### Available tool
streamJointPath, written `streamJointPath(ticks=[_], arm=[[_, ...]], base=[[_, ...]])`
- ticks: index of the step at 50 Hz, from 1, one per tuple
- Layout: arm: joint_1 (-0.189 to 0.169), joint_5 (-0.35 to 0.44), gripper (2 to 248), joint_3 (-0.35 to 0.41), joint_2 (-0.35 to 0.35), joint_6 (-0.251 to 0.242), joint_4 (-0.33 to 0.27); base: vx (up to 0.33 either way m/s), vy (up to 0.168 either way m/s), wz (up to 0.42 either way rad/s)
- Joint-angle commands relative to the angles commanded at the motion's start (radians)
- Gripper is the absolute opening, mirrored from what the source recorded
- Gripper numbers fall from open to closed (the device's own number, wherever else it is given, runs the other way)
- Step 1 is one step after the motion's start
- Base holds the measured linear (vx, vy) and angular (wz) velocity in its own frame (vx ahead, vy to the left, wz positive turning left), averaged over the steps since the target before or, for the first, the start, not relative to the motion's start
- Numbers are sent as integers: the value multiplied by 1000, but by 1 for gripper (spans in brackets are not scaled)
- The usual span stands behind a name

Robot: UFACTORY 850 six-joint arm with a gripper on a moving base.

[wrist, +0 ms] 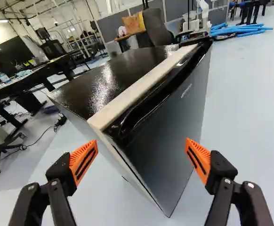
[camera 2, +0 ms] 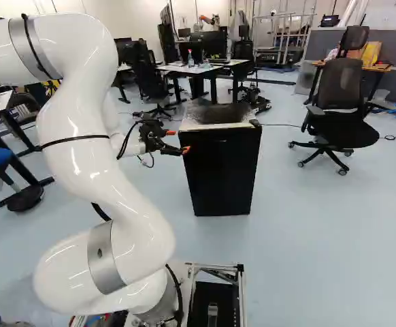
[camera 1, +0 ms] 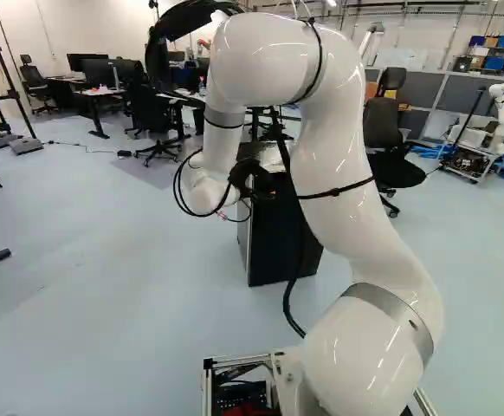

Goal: Grab a drink from the fridge

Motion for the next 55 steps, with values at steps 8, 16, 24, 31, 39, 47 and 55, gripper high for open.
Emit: streamJointPath(ticks=[8, 16, 24, 31, 39, 47, 55], arm=[[-4, -7, 247, 0, 0, 0, 15], [-6, -7, 247, -6, -4, 0, 17], [-10, -7, 247, -19, -11, 0, 17], [-12, -7, 247, -31, -19, 0, 17], [-13, -7, 247, -31, -19, 0, 17], [-13, -7, 247, -31, -19, 0, 17], [-15, -7, 247, -31, -19, 0, 17]], base=[[0, 0, 0], [0, 0, 0], [0, 0, 0], [0, 0, 0], [0, 0, 0], [0, 0, 0], [0, 0, 0]])
